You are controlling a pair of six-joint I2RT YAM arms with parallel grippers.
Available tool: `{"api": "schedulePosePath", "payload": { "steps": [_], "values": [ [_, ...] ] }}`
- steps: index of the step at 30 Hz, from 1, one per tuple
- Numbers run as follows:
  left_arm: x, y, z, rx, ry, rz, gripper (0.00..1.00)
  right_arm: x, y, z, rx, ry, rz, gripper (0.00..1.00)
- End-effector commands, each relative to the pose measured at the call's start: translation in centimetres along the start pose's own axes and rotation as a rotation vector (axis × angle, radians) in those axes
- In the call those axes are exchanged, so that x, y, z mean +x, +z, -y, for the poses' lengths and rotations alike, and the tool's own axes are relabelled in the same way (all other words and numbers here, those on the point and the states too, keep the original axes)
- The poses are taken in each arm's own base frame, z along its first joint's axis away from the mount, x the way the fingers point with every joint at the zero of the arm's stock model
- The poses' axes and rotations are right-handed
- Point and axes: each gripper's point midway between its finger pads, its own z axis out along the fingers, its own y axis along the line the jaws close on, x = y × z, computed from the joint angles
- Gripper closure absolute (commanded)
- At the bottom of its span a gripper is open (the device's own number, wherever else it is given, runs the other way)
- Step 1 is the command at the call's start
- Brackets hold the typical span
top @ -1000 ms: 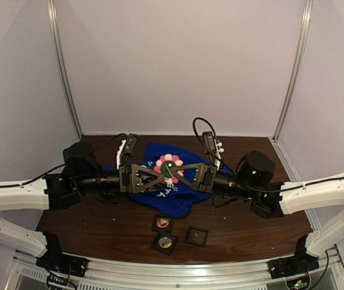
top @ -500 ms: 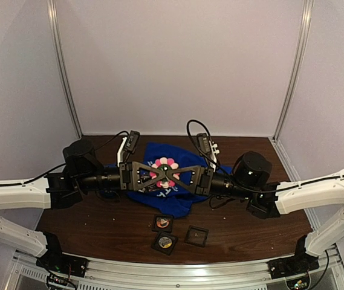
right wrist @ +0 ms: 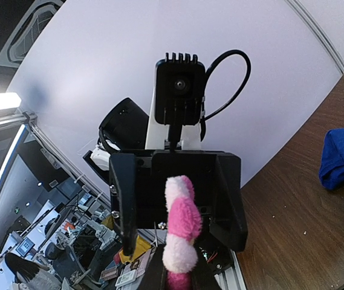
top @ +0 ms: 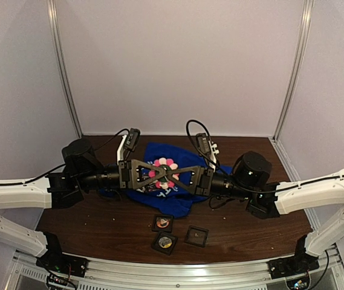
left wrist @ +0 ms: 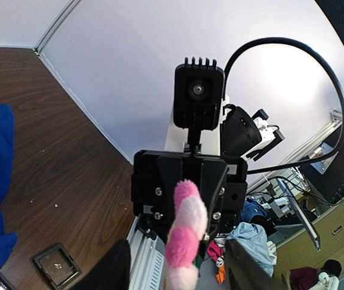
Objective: Remove the brooch from the garment
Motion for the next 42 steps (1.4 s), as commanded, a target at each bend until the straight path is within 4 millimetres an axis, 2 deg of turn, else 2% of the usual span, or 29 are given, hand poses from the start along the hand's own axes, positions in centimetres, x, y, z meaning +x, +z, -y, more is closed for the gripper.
{"api": "schedulePosePath", "payload": {
  "steps": [1, 3, 6, 9, 15, 19, 37, 42],
  "values": [
    [-0.9, -0.2, 2.0, 0.074, 0.037, 0.029, 0.34, -0.4, -0.2, -1.5, -0.049, -0.004, 0.008, 1.0],
    [-0.8, -0.5, 2.2, 0.08, 0.04, 0.031, 0.28, -0.4, -0.5, -1.5, -0.052, 0.005, 0.014, 1.0],
    [-0.5, -0.7, 2.2, 0.086, 0.04, 0.024, 0.28, -0.6, -0.7, -1.8, -0.065, 0.016, 0.022, 1.0],
    [-0.3, -0.7, 2.5, 0.102, 0.037, 0.014, 0.42, -0.8, -0.8, -2.1, -0.086, 0.029, 0.035, 1.0],
    [-0.1, -0.9, 2.5, 0.112, 0.034, 0.019, 0.63, -1.0, -0.9, -2.4, -0.11, 0.043, 0.045, 1.0],
    [-0.1, -1.0, 2.4, 0.11, 0.031, 0.022, 0.68, -1.0, -0.9, -2.4, -0.114, 0.042, 0.039, 1.0],
    [-0.5, 0.2, 2.2, 0.101, 0.026, -0.001, 0.64, -0.1, 0.0, -1.7, -0.089, 0.024, -0.019, 1.0],
    [-0.3, 0.4, 2.0, 0.098, 0.022, -0.009, 0.68, -0.1, 0.1, -1.8, -0.09, 0.023, -0.022, 1.0]
  ]
}}
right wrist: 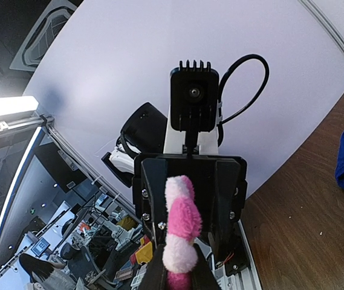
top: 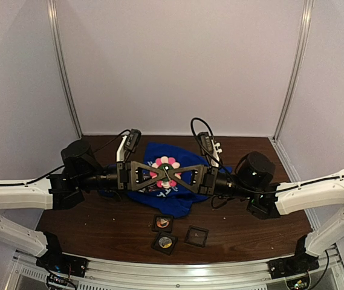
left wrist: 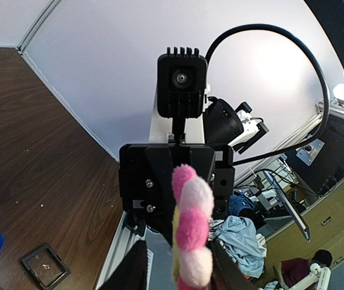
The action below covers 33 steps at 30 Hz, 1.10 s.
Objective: Remove the brooch from the garment
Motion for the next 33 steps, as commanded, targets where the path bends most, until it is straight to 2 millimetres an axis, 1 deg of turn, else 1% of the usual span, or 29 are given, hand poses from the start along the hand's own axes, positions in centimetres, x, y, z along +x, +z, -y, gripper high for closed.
{"api": "schedulePosePath", "payload": {
  "steps": [1, 5, 7, 11, 14, 19, 29, 32, 33],
  "values": [
    [-0.75, 0.49, 0.89, 0.029, 0.024, 0.006, 0.68, 0.15, 0.55, -0.4, -0.019, -0.017, -0.027, 1.0],
    [-0.71, 0.6, 0.84, 0.03, 0.021, 0.001, 0.68, 0.3, 0.63, -0.28, -0.018, -0.015, -0.033, 1.0],
    [-0.66, 0.63, 0.87, 0.032, 0.021, -0.001, 0.7, 0.34, 0.66, -0.28, -0.019, -0.015, -0.037, 1.0],
    [-0.73, 0.61, 1.04, 0.038, 0.023, 0.001, 0.8, 0.39, 0.7, -0.25, -0.017, -0.015, -0.041, 1.0],
    [-0.71, 0.61, 1.03, 0.039, 0.023, 0.001, 0.89, 0.48, 0.77, -0.23, -0.016, -0.016, -0.046, 1.0],
    [-0.73, 0.61, 1.21, 0.048, 0.023, 0.001, 1.0, 0.62, 0.81, -0.06, -0.01, -0.014, -0.054, 1.0],
    [-0.76, 0.54, 1.34, 0.055, 0.023, 0.004, 1.0, 0.6, 0.77, 0.0, 0.007, -0.03, -0.063, 1.0],
    [-0.82, 0.31, 1.48, 0.055, 0.027, 0.012, 1.0, 0.54, 0.46, 0.36, 0.049, -0.06, -0.068, 0.8],
    [-0.81, 0.18, 1.52, 0.054, 0.027, 0.014, 1.0, 0.42, 0.29, 0.49, 0.07, -0.076, -0.069, 0.7]
  ]
}}
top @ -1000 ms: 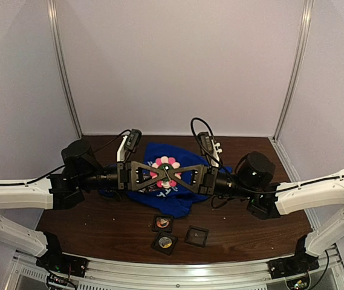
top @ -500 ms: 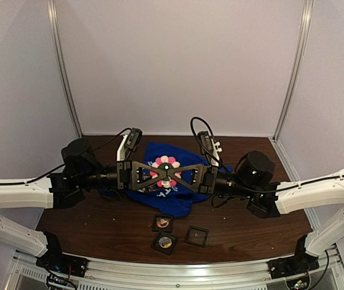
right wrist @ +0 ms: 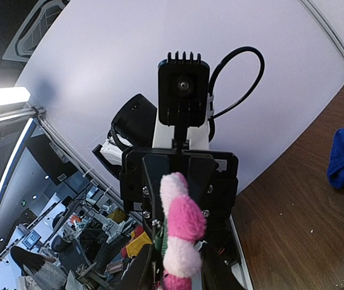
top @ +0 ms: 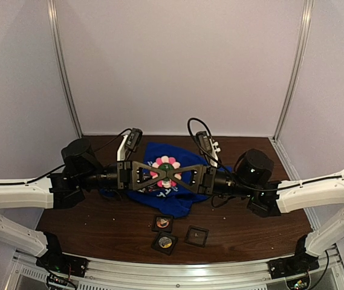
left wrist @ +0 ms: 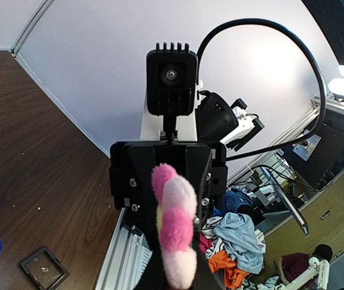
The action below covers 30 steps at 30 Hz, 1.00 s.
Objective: Remove the brooch from the garment
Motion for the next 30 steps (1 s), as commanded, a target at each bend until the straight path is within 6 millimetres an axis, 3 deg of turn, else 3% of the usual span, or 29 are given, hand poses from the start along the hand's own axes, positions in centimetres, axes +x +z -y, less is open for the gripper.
{"api": "schedulePosePath", "payload": {
  "steps": [1, 6, 10, 16, 21, 24, 30],
  "values": [
    [-0.7, 0.0, 1.1, 0.03, 0.014, 0.025, 1.0, 0.4, 0.0, 0.4, 0.077, -0.076, -0.05, 0.63],
    [-0.4, -0.4, 1.1, 0.019, 0.011, 0.018, 1.0, 0.1, -1.8, 0.9, 0.187, -0.178, -0.059, 0.27],
    [-0.3, -0.7, 1.1, 0.007, 0.013, 0.009, 1.0, 0.2, -3.7, 1.0, 0.239, -0.229, -0.056, 0.14],
    [0.0, -0.7, 1.4, 0.014, 0.008, -0.012, 1.0, 1.2, -5.7, 3.5, 0.381, -0.279, -0.078, 0.1],
    [0.2, -0.7, 1.5, 0.005, -0.006, -0.037, 1.0, 2.0, -5.3, 4.4, 0.42, -0.321, -0.119, 0.1],
    [0.4, -0.7, 1.1, -0.022, -0.017, -0.051, 1.0, 2.3, -4.5, 4.1, 0.399, -0.324, -0.134, 0.1],
    [1.1, -0.9, 0.0, -0.068, -0.012, -0.072, 1.0, 0.9, -3.0, 1.1, 0.277, -0.256, -0.098, 0.15]
  ]
}}
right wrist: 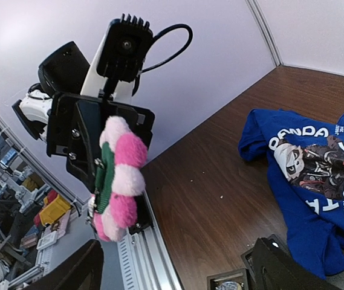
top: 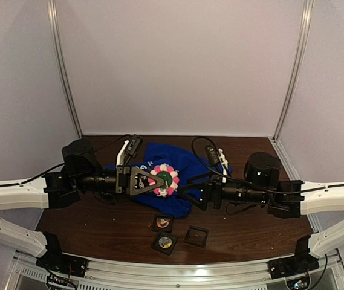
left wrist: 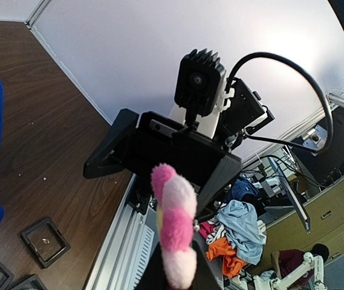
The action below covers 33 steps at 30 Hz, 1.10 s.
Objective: Remove the brooch from the garment
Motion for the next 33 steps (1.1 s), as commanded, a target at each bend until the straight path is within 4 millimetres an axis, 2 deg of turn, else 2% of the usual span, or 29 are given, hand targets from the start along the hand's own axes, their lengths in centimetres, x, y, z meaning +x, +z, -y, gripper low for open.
{"api": "schedulePosePath", "payload": {
  "steps": [1, 5, 10, 18, 23, 29, 33],
  "values": [
    [-0.4, -0.2, 0.6, -0.009, 0.044, 0.003, 1.0, -2.4, 0.3, -3.0, -0.12, 0.039, 0.029, 0.18],
    [-0.3, -0.3, 0.4, -0.017, 0.051, -0.005, 1.0, -2.5, 0.5, -4.5, -0.228, 0.086, 0.019, 0.24],
    [-0.1, -0.4, 0.5, -0.012, 0.06, -0.008, 1.0, -1.7, 1.8, -4.8, -0.266, 0.125, -0.032, 0.35],
    [0.0, -0.5, 0.6, -0.008, 0.065, -0.007, 1.0, -1.1, 2.8, -4.5, -0.285, 0.18, -0.049, 0.61],
    [0.2, -0.5, 0.7, 0.001, 0.064, -0.013, 1.0, -1.2, 3.0, -4.7, -0.318, 0.21, -0.046, 0.68],
    [0.2, -0.5, 0.8, 0.01, 0.066, -0.017, 1.0, -1.5, 3.1, -4.6, -0.335, 0.23, -0.038, 0.71],
    [0.3, -0.5, 0.9, 0.013, 0.065, -0.02, 1.0, -1.4, 3.2, -4.6, -0.334, 0.23, -0.043, 0.79]
  ]
}}
